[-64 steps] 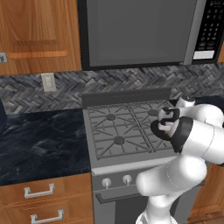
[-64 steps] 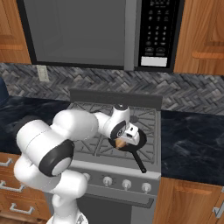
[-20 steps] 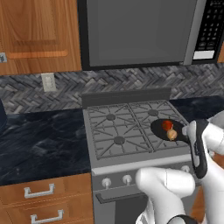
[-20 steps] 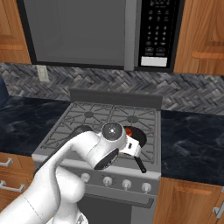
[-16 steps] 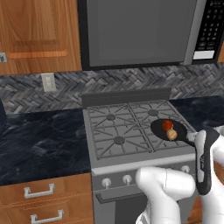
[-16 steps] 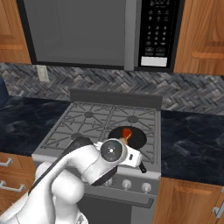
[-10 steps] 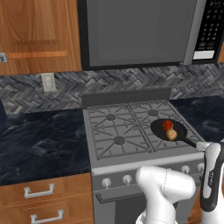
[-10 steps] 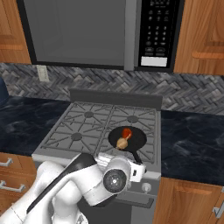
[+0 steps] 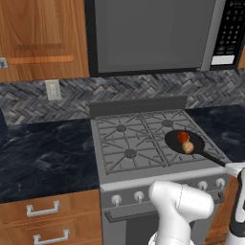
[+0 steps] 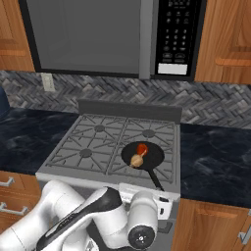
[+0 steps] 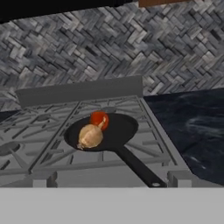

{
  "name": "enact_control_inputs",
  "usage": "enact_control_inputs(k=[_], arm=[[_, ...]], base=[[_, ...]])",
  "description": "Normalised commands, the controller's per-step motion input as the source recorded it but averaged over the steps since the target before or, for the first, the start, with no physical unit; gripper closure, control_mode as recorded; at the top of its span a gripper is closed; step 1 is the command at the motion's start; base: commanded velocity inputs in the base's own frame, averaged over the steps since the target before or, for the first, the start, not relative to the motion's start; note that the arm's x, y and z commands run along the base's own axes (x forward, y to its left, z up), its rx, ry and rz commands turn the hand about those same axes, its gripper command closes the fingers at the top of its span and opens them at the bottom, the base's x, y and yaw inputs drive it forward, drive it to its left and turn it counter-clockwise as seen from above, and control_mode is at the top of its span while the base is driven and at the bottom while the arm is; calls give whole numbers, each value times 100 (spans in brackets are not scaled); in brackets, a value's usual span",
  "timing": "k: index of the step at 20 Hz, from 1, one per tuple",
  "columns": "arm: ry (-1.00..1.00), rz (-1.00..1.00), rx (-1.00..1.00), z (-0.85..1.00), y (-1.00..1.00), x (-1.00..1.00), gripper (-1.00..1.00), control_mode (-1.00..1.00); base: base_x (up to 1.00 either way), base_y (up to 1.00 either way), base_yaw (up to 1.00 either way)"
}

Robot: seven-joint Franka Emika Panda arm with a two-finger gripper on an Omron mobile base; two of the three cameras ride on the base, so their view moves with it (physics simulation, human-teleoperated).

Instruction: Place the pan on the front right burner on the stove. Then place the tomato and the onion in the pan and turn on the front right burner.

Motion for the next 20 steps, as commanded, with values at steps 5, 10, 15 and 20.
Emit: enact_control_inputs(k=[5,10,15,20], arm=[[-8,4,-1,-18,-24,-17,-100,-100],[-5,4,-2,-40,-18,-7,-100,-100],[-4,4,-3,-38,-5,0,-100,-100],[-4,3,-3,-40,-1,1,-100,-100]], base=[[0,0,0],[0,0,0],[0,0,0],[0,0,0]])
